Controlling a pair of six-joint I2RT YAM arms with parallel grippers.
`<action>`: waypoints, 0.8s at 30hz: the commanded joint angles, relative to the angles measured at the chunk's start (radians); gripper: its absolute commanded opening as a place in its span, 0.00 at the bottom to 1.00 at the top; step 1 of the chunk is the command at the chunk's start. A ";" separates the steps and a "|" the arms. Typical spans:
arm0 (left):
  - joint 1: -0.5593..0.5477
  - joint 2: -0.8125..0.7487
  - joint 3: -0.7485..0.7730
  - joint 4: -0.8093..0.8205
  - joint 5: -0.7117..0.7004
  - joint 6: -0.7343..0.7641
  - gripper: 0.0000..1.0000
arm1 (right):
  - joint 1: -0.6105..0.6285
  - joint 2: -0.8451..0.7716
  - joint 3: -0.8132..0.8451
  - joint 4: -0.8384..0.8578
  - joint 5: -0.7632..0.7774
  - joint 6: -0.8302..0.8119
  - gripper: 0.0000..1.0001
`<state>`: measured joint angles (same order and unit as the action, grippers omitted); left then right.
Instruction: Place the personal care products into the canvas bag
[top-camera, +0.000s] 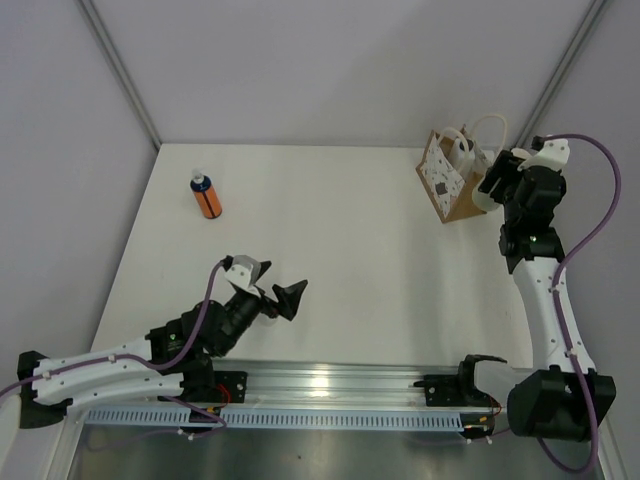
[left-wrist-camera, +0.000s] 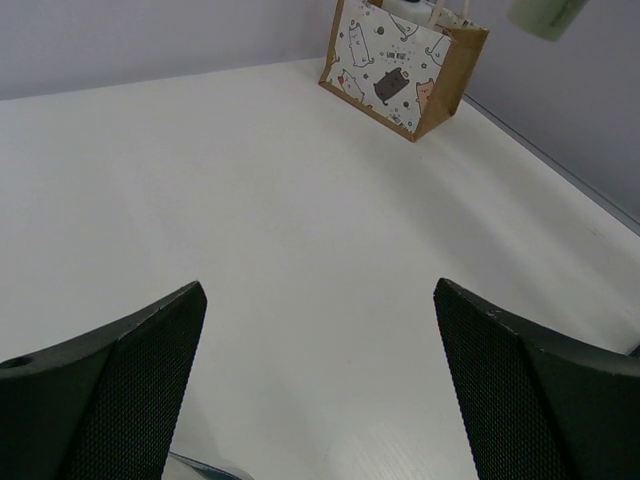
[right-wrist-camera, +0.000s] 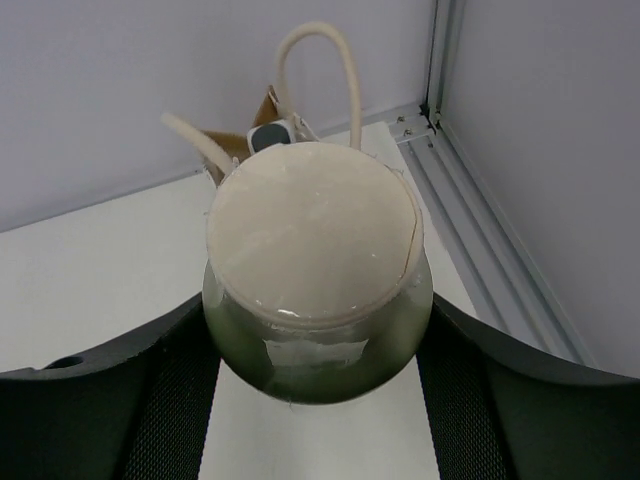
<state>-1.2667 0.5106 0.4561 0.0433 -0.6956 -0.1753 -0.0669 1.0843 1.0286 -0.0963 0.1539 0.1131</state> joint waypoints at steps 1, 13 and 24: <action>-0.006 0.016 0.024 0.033 0.013 0.005 0.99 | -0.024 0.051 0.149 0.182 -0.010 0.033 0.00; -0.005 0.037 0.035 0.026 0.068 -0.016 0.99 | -0.040 0.333 0.340 0.352 -0.083 -0.046 0.00; -0.006 0.062 0.053 0.009 0.114 -0.035 0.99 | 0.015 0.523 0.459 0.454 -0.117 -0.196 0.00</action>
<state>-1.2667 0.5697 0.4648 0.0399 -0.6113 -0.1852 -0.0761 1.6127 1.3727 0.1230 0.0547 -0.0128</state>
